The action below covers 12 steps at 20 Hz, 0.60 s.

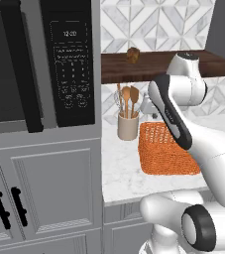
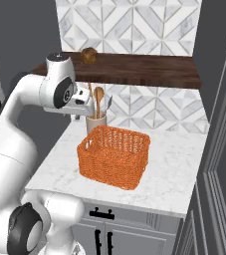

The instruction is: Open the cabinet, pick up the bread from the cabinet and place it in the basket. Then move the basket to the dining counter.

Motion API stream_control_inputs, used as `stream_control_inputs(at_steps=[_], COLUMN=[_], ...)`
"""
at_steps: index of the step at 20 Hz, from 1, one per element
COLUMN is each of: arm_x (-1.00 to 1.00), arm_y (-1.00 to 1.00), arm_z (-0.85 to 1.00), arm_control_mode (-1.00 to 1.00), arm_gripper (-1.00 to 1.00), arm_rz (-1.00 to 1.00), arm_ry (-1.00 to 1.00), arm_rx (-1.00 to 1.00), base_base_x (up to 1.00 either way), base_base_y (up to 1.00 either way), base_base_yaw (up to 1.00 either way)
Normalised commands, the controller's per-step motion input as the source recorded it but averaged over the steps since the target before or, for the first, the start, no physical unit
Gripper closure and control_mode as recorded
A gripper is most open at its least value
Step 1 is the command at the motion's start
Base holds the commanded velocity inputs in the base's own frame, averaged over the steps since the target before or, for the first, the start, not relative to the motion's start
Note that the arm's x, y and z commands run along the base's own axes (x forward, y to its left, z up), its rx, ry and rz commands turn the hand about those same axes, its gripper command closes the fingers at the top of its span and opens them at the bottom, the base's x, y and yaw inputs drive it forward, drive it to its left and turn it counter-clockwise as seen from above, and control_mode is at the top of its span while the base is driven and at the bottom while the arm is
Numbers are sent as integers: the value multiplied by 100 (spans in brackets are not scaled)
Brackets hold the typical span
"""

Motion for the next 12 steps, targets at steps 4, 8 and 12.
stream_control_inputs(at_steps=[4,8,12], arm_x=[-8,-49,-44], arm_y=[-2,14,15], arm_z=[12,76,99], arm_control_mode=[-100,-100,-100], arm_gripper=[-100,-100,-100], arm_rz=[1,8,2], arm_ry=[-8,-37,-34], arm_rx=[0,0,0], base_base_x=[0,0,0], base_base_y=[0,0,0], base_base_yaw=[0,0,0])
